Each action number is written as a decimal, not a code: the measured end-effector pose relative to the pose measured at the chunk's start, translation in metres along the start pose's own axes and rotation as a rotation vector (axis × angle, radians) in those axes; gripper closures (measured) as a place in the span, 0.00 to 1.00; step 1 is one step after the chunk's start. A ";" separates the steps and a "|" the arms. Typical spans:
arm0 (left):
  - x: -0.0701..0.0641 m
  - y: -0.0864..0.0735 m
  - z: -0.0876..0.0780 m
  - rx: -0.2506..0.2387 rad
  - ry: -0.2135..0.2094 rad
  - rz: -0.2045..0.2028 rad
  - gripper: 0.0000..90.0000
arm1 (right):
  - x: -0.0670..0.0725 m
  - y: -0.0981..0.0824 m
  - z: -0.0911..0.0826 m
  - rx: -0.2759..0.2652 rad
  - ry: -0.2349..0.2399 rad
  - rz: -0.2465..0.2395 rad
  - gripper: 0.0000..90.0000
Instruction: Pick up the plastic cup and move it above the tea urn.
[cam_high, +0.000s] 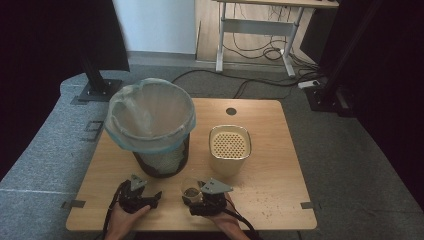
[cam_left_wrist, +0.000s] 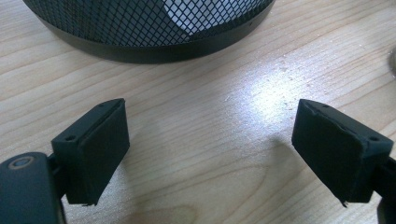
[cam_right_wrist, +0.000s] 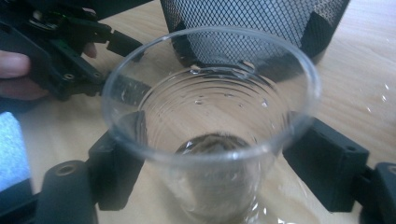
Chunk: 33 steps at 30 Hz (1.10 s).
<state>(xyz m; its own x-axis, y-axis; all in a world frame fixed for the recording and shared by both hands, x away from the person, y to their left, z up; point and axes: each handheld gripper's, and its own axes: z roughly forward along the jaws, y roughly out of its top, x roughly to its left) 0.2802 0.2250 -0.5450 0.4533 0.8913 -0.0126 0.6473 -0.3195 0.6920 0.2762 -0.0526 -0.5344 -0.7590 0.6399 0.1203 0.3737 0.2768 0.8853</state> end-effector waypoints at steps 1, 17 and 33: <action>0.000 0.000 0.000 0.002 -0.001 -0.001 0.12 | 0.000 0.000 0.000 0.000 0.000 0.000 0.25; 0.004 -0.002 -0.003 -0.007 0.001 -0.004 0.15 | -0.011 0.020 -0.048 -0.101 -0.015 -0.046 0.44; 0.005 -0.002 -0.001 0.003 0.006 -0.001 0.15 | -0.048 0.059 -0.132 -0.273 -0.096 0.026 0.44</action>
<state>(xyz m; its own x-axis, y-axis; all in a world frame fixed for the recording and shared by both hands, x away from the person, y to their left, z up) 0.2805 0.2299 -0.5458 0.4490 0.8935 -0.0090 0.6497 -0.3195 0.6898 0.2648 -0.1616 -0.4286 -0.6926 0.7124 0.1129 0.2247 0.0643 0.9723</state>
